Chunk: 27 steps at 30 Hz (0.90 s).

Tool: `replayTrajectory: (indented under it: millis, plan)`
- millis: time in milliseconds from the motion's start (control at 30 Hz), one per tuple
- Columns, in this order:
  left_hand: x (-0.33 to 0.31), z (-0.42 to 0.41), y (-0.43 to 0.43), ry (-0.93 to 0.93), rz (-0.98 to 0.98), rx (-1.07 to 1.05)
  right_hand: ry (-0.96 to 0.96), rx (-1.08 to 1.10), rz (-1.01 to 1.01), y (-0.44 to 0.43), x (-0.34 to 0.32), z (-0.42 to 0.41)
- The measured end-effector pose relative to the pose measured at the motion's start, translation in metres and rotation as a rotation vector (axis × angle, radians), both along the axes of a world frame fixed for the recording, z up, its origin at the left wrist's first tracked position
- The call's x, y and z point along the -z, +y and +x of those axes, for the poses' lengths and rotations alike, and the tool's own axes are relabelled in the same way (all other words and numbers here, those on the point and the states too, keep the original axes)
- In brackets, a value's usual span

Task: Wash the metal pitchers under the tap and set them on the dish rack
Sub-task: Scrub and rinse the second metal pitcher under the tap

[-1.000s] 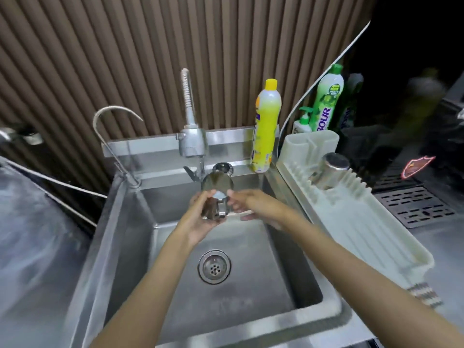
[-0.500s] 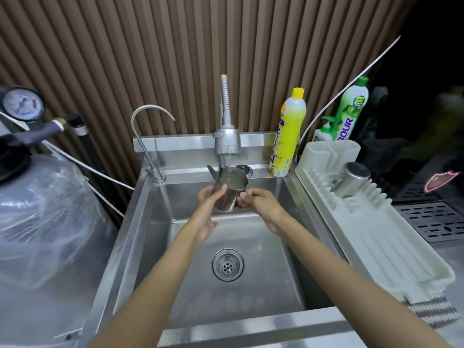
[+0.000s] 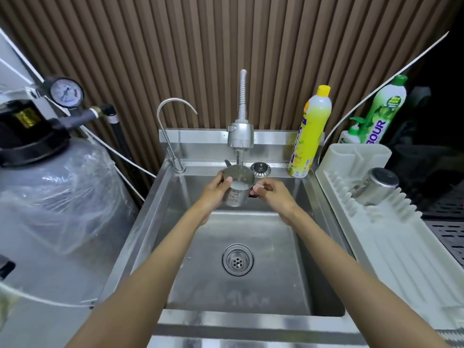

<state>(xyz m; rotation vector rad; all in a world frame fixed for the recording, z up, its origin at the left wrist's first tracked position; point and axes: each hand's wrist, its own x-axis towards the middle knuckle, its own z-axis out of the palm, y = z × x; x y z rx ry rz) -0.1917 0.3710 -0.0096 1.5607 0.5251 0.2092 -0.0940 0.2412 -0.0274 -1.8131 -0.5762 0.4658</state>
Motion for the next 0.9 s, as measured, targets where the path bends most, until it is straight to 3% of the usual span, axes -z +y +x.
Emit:
replayTrajectory:
  millis: [133, 300, 567, 900]
  plan:
    - [0.007, -0.001, 0.000, 0.015, 0.314, 0.034, 0.129, -0.036, 0.068, 0.003, -0.008, 0.015]
    - [0.015, -0.004, -0.008, -0.067, 0.474, -0.052, 0.146, -0.103, 0.081, 0.008, -0.021, 0.026]
    - [0.024, 0.001, -0.015, -0.146, 0.387, -0.152, -0.042, -0.064, -0.028, 0.018, -0.040, 0.035]
    - [0.028, 0.006, -0.016, -0.137, 0.377, -0.100, 0.088, 0.003, 0.047, 0.004, -0.026, 0.031]
